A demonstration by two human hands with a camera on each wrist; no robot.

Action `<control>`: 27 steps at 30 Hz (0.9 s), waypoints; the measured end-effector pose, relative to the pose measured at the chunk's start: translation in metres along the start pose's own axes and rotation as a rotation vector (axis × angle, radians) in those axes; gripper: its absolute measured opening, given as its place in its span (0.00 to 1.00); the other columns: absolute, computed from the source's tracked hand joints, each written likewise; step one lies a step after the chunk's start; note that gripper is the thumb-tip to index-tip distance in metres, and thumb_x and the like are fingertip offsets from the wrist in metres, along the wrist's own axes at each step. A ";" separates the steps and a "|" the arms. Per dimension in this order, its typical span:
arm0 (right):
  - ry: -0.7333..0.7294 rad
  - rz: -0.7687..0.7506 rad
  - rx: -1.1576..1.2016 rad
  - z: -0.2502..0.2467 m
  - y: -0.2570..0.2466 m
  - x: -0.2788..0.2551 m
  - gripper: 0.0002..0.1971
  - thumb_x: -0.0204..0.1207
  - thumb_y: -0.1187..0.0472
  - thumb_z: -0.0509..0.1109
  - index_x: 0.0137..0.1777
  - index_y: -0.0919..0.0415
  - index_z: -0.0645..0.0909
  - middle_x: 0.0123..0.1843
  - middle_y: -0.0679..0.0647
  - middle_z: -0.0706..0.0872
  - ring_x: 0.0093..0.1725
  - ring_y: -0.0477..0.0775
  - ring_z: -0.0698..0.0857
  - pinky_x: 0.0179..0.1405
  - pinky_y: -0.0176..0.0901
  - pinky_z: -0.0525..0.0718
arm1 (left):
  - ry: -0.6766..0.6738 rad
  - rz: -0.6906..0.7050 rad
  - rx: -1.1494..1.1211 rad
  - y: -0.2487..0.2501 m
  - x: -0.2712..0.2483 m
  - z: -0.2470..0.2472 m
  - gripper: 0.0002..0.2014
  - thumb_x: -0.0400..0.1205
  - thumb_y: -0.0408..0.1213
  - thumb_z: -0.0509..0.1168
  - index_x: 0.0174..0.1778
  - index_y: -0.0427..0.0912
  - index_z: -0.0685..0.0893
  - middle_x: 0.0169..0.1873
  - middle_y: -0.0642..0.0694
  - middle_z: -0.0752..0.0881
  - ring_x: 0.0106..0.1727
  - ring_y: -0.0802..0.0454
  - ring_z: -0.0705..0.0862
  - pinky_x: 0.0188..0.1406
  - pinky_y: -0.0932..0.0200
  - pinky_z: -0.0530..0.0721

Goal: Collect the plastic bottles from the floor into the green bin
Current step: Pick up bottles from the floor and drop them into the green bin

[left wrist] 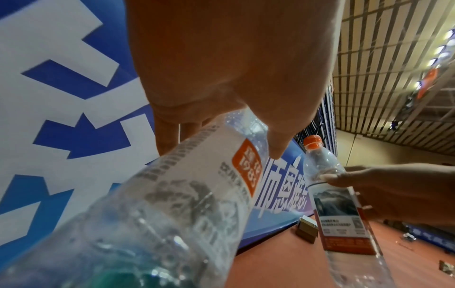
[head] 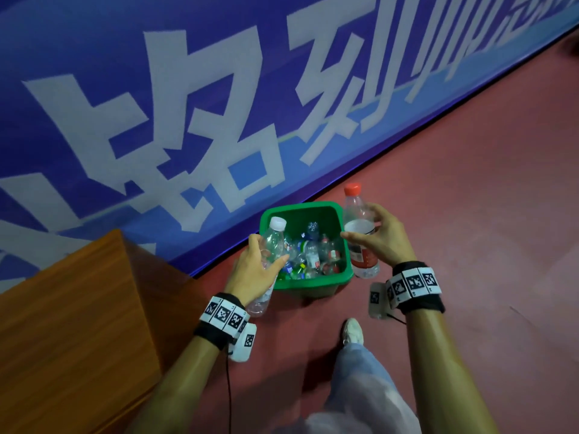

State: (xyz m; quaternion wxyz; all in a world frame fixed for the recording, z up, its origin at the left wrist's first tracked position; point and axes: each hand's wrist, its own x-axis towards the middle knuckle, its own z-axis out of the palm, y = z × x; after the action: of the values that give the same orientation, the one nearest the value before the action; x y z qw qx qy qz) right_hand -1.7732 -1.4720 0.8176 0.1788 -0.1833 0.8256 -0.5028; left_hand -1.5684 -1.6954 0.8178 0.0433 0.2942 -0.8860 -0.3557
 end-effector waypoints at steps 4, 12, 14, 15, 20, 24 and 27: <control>-0.041 0.053 0.009 -0.008 0.010 0.093 0.39 0.62 0.52 0.89 0.74 0.50 0.78 0.59 0.50 0.85 0.56 0.54 0.87 0.55 0.50 0.88 | -0.051 -0.061 0.098 0.008 0.075 0.025 0.27 0.77 0.64 0.72 0.56 0.54 0.66 0.52 0.51 0.87 0.49 0.49 0.86 0.47 0.51 0.83; -0.002 0.264 0.082 0.047 0.071 0.166 0.37 0.63 0.54 0.89 0.69 0.48 0.74 0.61 0.52 0.88 0.56 0.56 0.90 0.57 0.59 0.91 | -0.267 -0.212 0.250 -0.032 0.180 0.081 0.29 0.78 0.65 0.70 0.61 0.49 0.66 0.55 0.48 0.84 0.49 0.46 0.85 0.43 0.52 0.82; 0.015 0.279 0.078 0.065 0.087 0.171 0.32 0.65 0.56 0.87 0.65 0.45 0.74 0.60 0.49 0.88 0.54 0.55 0.90 0.56 0.62 0.91 | -0.343 -0.242 0.294 -0.059 0.206 0.100 0.34 0.77 0.65 0.70 0.66 0.47 0.66 0.58 0.47 0.83 0.52 0.45 0.86 0.44 0.53 0.82; 0.018 0.294 0.081 0.074 0.096 0.173 0.32 0.65 0.58 0.87 0.65 0.44 0.74 0.60 0.49 0.88 0.55 0.55 0.89 0.57 0.63 0.90 | -0.381 -0.262 0.311 -0.073 0.219 0.110 0.36 0.76 0.64 0.70 0.69 0.46 0.65 0.60 0.46 0.82 0.53 0.44 0.86 0.45 0.54 0.81; -0.019 0.399 0.116 0.106 0.134 0.180 0.34 0.69 0.62 0.86 0.66 0.39 0.70 0.61 0.45 0.87 0.59 0.50 0.89 0.64 0.58 0.89 | -0.583 -0.258 0.448 -0.141 0.281 0.161 0.42 0.77 0.56 0.73 0.79 0.38 0.62 0.71 0.37 0.77 0.65 0.38 0.84 0.57 0.47 0.85; -0.036 0.478 0.077 0.129 0.164 0.186 0.37 0.69 0.60 0.85 0.69 0.37 0.67 0.61 0.45 0.85 0.57 0.47 0.88 0.60 0.49 0.88 | -0.662 -0.228 0.606 -0.189 0.323 0.196 0.41 0.75 0.56 0.75 0.78 0.38 0.68 0.70 0.39 0.78 0.67 0.39 0.83 0.62 0.47 0.85; -0.056 0.545 0.034 0.145 0.186 0.192 0.41 0.69 0.57 0.86 0.73 0.37 0.63 0.64 0.51 0.85 0.57 0.54 0.88 0.58 0.51 0.89 | -0.708 -0.182 0.679 -0.211 0.340 0.216 0.42 0.76 0.59 0.74 0.79 0.37 0.69 0.73 0.38 0.74 0.72 0.40 0.78 0.68 0.45 0.81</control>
State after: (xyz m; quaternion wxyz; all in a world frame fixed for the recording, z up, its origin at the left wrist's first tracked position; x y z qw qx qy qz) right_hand -1.8935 -1.5959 0.5671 0.3331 0.0348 0.8306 -0.4448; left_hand -1.8063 -1.8732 0.4741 -0.3895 0.2288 -0.8830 -0.1276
